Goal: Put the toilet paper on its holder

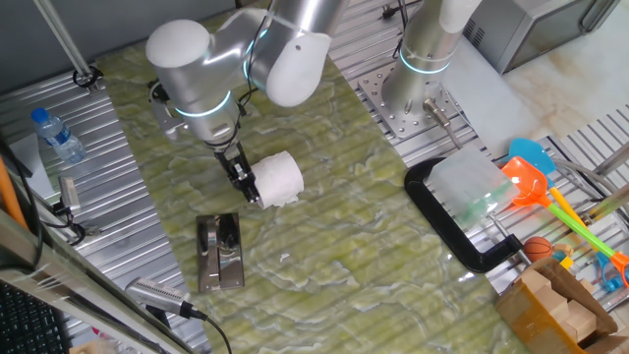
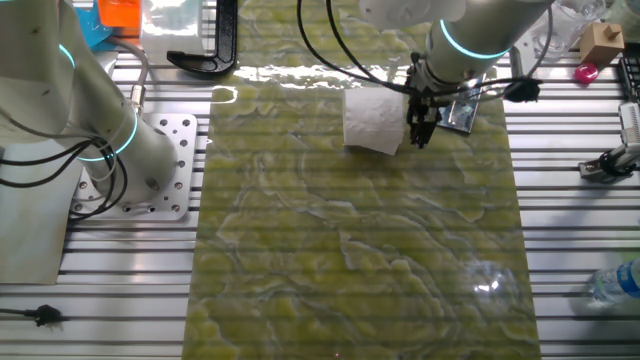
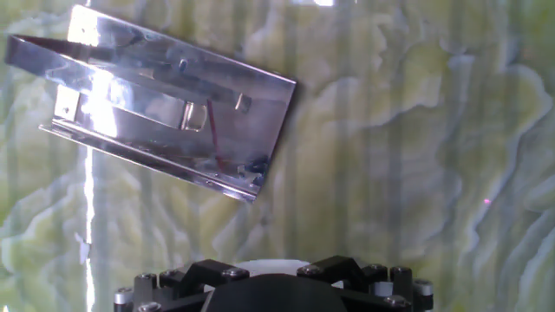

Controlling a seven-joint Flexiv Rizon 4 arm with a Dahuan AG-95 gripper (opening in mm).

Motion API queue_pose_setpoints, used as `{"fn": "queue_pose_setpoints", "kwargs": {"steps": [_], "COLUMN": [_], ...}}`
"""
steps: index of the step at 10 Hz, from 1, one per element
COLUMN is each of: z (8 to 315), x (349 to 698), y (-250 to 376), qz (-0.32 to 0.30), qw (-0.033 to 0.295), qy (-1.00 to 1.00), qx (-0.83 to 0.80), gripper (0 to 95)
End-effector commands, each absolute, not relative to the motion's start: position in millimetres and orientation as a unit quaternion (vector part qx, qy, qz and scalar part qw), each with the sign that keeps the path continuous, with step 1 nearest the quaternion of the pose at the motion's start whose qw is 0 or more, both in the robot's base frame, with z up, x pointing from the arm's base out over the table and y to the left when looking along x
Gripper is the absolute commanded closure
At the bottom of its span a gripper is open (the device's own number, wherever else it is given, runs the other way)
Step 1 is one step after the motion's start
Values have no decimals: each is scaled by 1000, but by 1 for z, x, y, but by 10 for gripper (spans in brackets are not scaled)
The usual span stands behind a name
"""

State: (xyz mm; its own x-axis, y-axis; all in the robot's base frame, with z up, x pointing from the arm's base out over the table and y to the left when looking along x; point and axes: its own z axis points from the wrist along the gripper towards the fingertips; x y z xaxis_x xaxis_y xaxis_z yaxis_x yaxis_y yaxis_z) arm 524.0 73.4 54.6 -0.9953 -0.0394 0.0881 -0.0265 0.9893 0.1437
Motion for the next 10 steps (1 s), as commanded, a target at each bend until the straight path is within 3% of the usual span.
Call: {"fn": "queue_pose_setpoints", "kwargs": {"steps": [1,10], "z": [54,65], "x": [517,513], "y": [69,68], "qz": [-71,-75], "qw": [46,53], "qy": [-996,-996], "qx": [16,13], "gripper": [0,0]}}
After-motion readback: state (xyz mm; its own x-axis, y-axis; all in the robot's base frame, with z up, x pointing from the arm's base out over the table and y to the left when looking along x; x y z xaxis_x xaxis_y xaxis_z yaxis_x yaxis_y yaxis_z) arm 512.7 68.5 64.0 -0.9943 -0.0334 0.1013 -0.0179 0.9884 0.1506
